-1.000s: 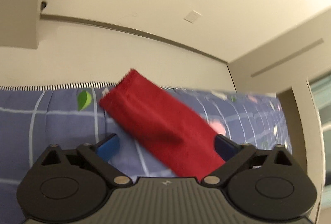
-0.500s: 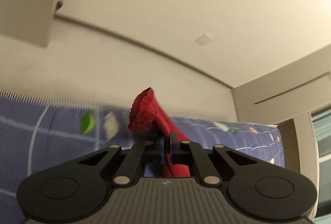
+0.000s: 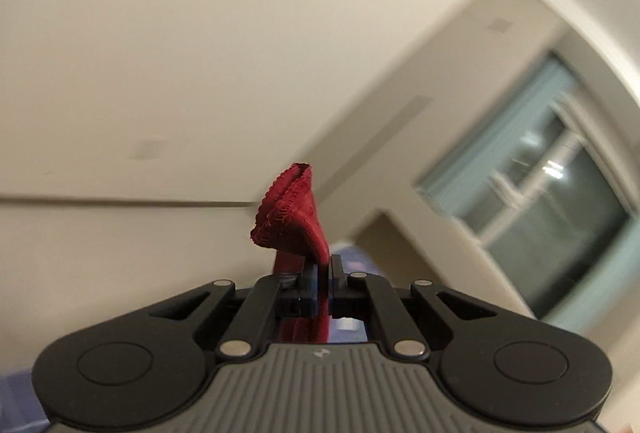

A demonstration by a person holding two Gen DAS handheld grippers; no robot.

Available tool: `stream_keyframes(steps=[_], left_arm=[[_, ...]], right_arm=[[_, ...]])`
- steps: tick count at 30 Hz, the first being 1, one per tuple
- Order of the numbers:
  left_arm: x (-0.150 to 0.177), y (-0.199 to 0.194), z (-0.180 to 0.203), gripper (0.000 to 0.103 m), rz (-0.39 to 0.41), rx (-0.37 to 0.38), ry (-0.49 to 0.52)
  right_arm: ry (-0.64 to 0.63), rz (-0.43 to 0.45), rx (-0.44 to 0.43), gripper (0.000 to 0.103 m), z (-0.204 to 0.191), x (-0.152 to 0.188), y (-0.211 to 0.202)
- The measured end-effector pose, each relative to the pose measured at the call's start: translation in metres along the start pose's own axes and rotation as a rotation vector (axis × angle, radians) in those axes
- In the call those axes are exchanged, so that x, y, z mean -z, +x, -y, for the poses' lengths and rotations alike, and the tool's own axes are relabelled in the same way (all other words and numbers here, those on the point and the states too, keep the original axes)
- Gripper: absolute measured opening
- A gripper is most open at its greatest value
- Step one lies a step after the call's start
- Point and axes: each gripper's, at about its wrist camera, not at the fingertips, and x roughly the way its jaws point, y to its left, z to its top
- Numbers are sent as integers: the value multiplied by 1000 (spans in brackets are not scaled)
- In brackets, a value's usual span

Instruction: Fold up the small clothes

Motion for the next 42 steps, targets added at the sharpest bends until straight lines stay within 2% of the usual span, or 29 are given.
stream_keyframes(steps=[3, 5, 8, 11, 13, 18, 19, 22, 23, 27, 29, 32, 36, 39, 42], left_arm=[[-2, 16, 55, 3, -44, 172, 88], [5, 24, 98, 3, -103, 278, 172], [35, 30, 158, 3, -191, 385, 310], [86, 32, 216, 3, -298, 465, 460], [125, 33, 244, 3, -355, 490, 556], [233, 14, 281, 3, -502, 504, 732], [251, 7, 288, 3, -587, 511, 789], [314, -14, 303, 3, -624, 507, 941], [322, -23, 303, 3, -626, 503, 989], [388, -67, 311, 3, -597, 472, 1241], [421, -85, 311, 3, -566, 451, 1362], [453, -102, 306, 3, -514, 442, 1507], [481, -116, 298, 3, -446, 441, 1651], [498, -116, 292, 4, -395, 439, 1735], [509, -113, 287, 4, -352, 456, 1797]], right_arm=[[73, 34, -19, 102, 38, -4, -21], [151, 56, -39, 102, 70, -7, -38], [268, 72, -50, 102, 116, -9, -60], [394, 76, -60, 102, 166, -2, -81], [470, 78, -67, 102, 197, 7, -94], [640, 65, -117, 99, 261, 32, -119], [661, 61, -127, 99, 272, 37, -123], [701, 47, -175, 98, 294, 48, -133], [712, 41, -194, 98, 298, 51, -135], [763, -13, -313, 98, 311, 58, -134], [798, -55, -363, 99, 316, 62, -128], [853, -127, -414, 100, 319, 68, -115], [939, -229, -454, 100, 320, 75, -88], [991, -299, -494, 100, 316, 82, -69], [1095, -358, -528, 100, 317, 93, -53]])
